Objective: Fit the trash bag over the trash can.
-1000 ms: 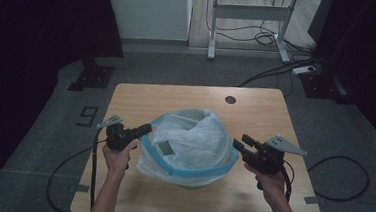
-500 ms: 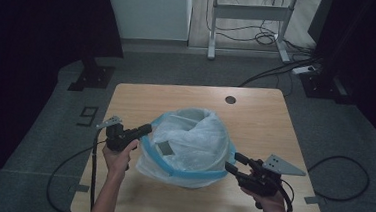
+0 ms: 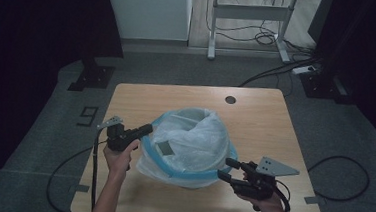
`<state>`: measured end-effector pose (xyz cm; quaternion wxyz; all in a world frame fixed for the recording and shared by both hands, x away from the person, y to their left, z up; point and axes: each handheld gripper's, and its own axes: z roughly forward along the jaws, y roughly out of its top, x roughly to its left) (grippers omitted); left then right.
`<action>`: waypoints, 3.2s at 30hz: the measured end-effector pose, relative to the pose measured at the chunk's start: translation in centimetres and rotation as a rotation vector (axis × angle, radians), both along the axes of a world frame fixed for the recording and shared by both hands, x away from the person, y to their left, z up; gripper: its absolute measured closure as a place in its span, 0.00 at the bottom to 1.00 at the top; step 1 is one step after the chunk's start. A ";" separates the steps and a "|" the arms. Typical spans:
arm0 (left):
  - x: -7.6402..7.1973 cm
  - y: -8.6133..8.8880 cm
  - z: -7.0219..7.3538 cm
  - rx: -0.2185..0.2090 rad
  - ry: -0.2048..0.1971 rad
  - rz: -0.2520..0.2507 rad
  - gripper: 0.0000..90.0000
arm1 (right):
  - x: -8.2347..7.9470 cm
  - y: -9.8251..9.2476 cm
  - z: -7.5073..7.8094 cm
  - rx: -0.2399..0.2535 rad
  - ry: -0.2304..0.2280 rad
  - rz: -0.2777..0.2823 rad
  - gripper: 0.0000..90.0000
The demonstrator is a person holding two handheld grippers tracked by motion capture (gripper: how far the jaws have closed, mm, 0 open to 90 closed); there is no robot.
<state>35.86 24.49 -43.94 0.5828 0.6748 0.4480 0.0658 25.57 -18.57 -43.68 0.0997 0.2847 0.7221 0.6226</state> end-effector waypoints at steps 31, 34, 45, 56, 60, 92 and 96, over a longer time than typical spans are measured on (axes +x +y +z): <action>-0.1 0.4 -0.7 0.006 0.038 0.001 0.94 | 0.8 1.1 -5.7 -0.222 0.065 0.120 0.99; -0.2 0.5 -0.8 0.036 0.052 0.000 0.94 | 1.6 1.1 -6.7 -0.246 0.094 0.101 0.99; 0.0 0.1 -1.2 0.088 0.109 -0.029 0.93 | 3.6 0.4 -8.5 -0.252 0.162 0.057 0.98; -0.1 0.2 -1.9 0.055 0.095 -0.029 0.78 | 3.6 -0.5 -8.9 -0.222 0.154 0.042 0.78; -0.7 0.7 -1.2 0.058 0.022 -0.006 0.41 | 2.6 -0.9 -8.1 -0.160 0.094 0.021 0.59; -3.0 1.0 2.7 0.095 -0.139 -0.241 0.36 | 1.7 -4.0 -6.5 0.012 0.048 -0.147 0.41; -3.2 0.4 3.3 0.097 -0.144 -0.273 0.39 | 1.8 -4.7 -6.7 0.016 0.057 -0.170 0.42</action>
